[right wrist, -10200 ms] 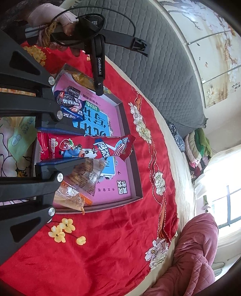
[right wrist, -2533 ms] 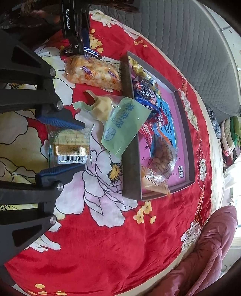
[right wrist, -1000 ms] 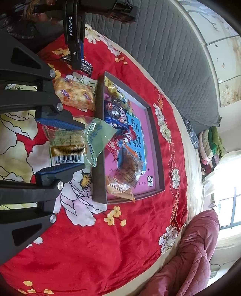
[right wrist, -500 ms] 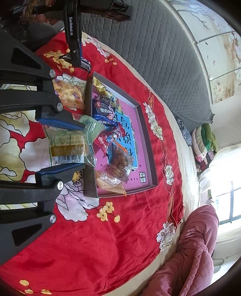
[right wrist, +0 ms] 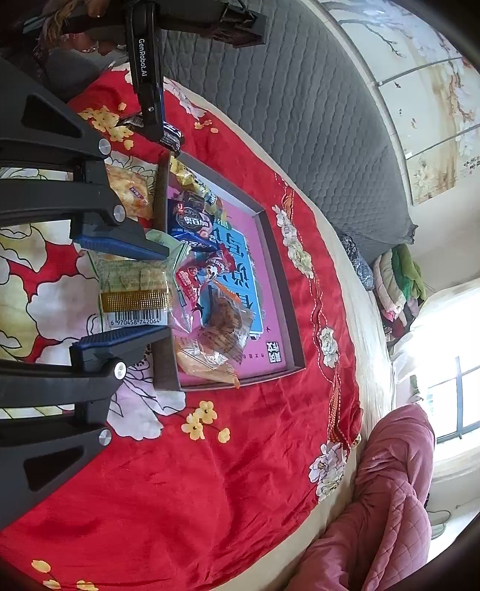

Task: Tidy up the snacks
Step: 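Lift and carry the Snickers bar and cookie packet over the tray with both tools, then open the right tool to drop the cookie packet while the left tool releases the Snickers bar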

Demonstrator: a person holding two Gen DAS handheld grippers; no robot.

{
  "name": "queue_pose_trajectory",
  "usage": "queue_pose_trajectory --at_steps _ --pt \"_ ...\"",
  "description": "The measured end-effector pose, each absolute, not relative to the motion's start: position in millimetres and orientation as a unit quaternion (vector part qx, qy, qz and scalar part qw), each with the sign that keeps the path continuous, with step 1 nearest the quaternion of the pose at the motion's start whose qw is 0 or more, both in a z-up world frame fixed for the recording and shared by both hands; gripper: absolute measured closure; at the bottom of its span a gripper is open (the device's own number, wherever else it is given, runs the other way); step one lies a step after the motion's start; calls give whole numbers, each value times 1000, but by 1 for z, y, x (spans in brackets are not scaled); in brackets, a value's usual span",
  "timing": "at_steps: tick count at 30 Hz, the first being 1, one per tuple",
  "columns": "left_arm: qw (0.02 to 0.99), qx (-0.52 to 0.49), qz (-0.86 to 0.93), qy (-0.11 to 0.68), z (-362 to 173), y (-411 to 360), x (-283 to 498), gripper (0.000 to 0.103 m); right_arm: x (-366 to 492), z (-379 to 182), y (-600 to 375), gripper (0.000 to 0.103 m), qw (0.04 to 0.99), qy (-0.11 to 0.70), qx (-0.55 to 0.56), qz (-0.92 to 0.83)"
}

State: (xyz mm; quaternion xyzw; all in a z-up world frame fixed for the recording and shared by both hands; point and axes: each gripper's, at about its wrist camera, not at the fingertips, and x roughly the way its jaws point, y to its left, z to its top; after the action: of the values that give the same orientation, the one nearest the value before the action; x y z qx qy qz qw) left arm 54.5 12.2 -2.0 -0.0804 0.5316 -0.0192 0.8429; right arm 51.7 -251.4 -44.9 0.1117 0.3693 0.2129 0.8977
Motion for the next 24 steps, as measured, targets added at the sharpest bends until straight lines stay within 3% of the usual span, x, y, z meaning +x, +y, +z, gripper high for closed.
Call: queue_pose_trajectory --at_steps 24 --pt "854 -88 -7 512 -7 0 118 74 67 -43 -258 68 902 352 129 215"
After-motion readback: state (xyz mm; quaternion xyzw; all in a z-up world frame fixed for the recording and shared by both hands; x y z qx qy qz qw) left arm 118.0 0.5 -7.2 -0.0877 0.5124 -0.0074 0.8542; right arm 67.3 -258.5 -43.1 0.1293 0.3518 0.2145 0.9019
